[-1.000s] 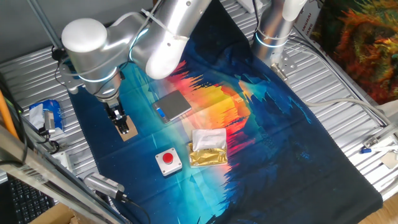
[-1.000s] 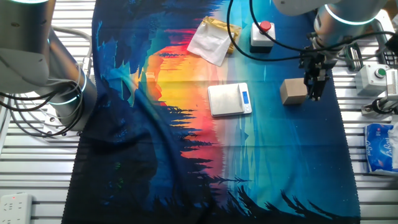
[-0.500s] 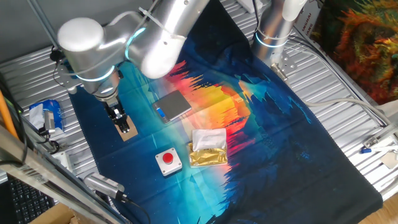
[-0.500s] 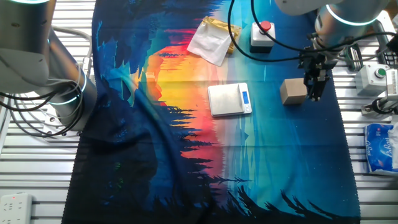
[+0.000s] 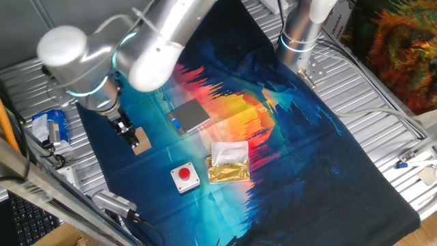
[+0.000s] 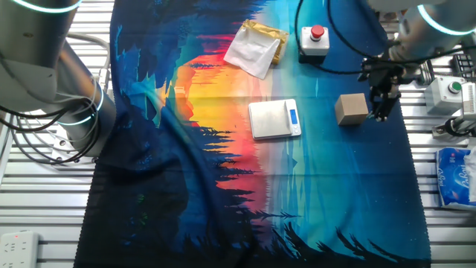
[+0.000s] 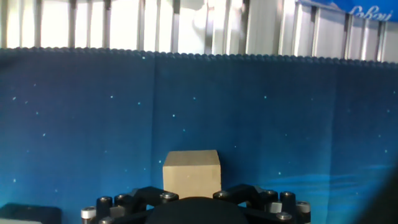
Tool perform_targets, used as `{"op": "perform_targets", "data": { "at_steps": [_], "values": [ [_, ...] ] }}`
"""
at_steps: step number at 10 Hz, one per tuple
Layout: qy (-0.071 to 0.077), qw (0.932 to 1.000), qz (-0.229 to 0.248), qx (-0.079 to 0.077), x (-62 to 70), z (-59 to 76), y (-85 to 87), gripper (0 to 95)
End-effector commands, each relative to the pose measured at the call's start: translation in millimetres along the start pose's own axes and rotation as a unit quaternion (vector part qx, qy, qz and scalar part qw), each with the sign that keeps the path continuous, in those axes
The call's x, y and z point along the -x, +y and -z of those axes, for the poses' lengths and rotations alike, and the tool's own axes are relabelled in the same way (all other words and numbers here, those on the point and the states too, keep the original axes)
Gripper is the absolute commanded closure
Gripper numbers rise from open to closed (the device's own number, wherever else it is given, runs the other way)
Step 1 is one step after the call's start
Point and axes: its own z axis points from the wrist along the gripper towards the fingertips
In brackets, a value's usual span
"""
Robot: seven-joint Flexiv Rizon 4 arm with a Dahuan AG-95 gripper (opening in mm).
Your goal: Place the block on the scale
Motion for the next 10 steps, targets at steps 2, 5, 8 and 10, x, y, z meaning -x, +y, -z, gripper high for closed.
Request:
{"op": "perform_targets", "data": {
  "at_steps": [2, 5, 8, 10],
  "values": [
    [-0.014, 0.9996, -0.005, -0.022, -2.1, 0.5, -0.8, 0.0],
    [-0.046, 0.9979, 0.004, -0.045, -11.7, -15.0, -14.7, 0.0],
    [-0.062, 0.9978, -0.006, -0.024, -9.1, -24.7, -19.0, 0.0],
    [-0.076, 0.9969, -0.018, -0.005, -8.3, -26.2, -19.4, 0.0]
  ]
}}
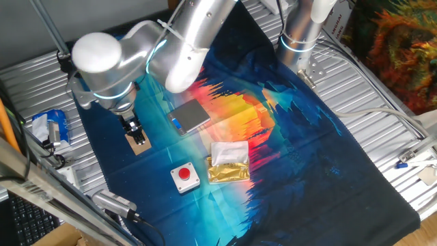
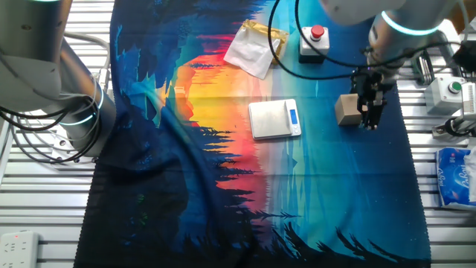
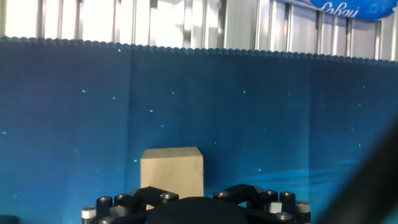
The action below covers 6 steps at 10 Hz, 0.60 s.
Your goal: Place the block on the scale
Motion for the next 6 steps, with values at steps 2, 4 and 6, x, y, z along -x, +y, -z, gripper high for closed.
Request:
{"op": "perform_targets", "data": {
  "at_steps": [2, 4, 6],
  "values": [
    [-0.004, 0.9989, -0.030, 0.037, 0.8, -1.6, 0.7, 0.0],
    [-0.006, 0.9988, -0.031, 0.038, 0.4, -3.3, 6.2, 0.0],
    [-0.005, 0.9986, -0.040, 0.035, -1.1, -7.2, 16.7, 0.0]
  ]
}}
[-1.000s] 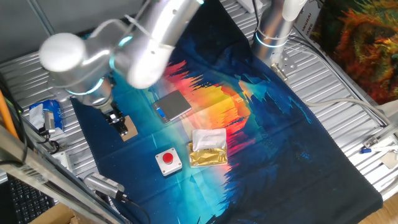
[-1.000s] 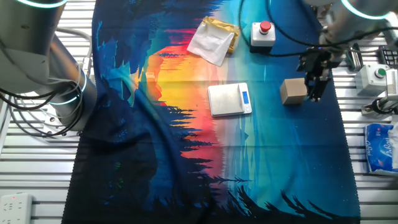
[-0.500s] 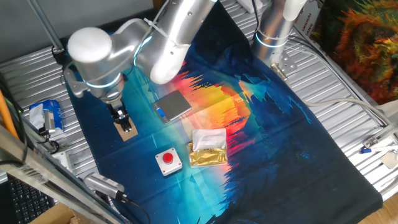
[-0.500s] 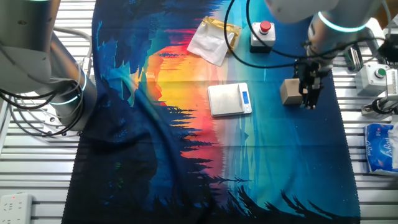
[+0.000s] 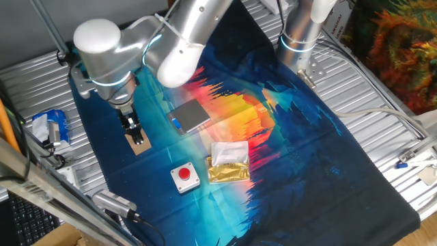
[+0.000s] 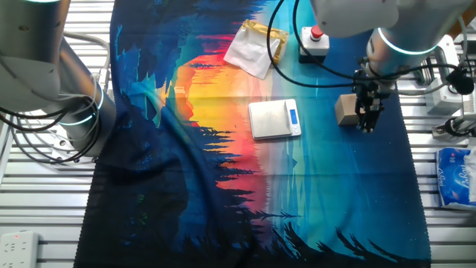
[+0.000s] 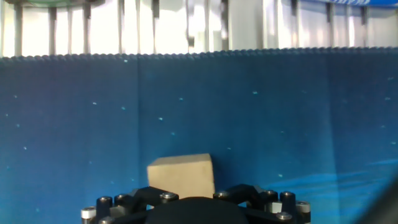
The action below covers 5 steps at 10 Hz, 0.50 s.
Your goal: Place the block on the scale
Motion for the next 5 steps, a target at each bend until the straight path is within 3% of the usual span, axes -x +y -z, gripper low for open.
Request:
{"op": "perform_targets", "data": {
  "at_steps": [1, 3, 4, 5],
  "values": [
    [-0.002, 1.0000, -0.003, -0.006, -3.0, -1.7, 3.0, 0.0],
    [-0.002, 1.0000, 0.000, -0.006, -1.3, -7.6, 1.8, 0.0],
    [-0.002, 1.0000, 0.000, -0.006, -0.3, -10.9, 1.2, 19.0],
    [-0.002, 1.0000, 0.000, -0.005, 0.4, -13.5, 0.6, 19.0]
  ]
}}
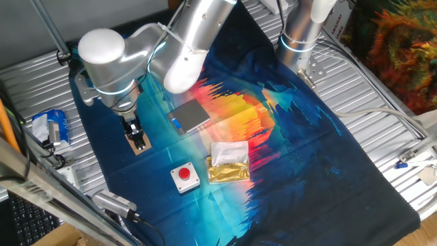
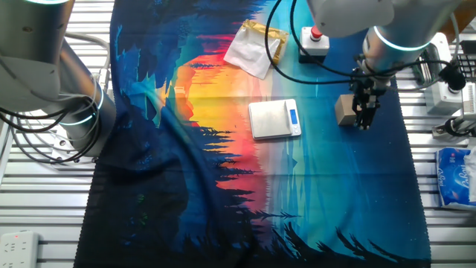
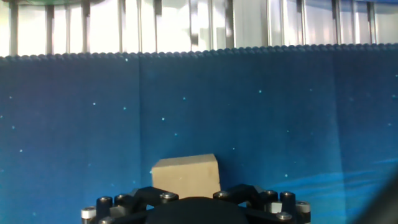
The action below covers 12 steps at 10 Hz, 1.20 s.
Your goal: Place the block on the scale
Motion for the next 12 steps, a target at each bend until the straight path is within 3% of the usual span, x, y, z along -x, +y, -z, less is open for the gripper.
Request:
{"op": "perform_targets", "data": {
  "at_steps": [1, 2, 3, 4, 10, 12],
  "values": [
    [0.000, 1.0000, -0.001, 0.000, 1.8, -3.5, 0.4, 19.0],
    [0.001, 1.0000, -0.006, 0.001, 2.0, -3.7, 0.5, 38.0],
    [0.001, 1.0000, -0.009, 0.000, 2.1, -3.7, 0.7, 76.0],
    [0.001, 0.9999, -0.012, 0.000, 2.1, -3.7, 0.7, 95.0],
    [0.005, 0.9999, -0.011, 0.000, 1.6, -0.6, 1.5, 95.0],
    [0.008, 0.9999, -0.011, -0.003, -2.0, 11.8, 4.2, 95.0]
  ]
}}
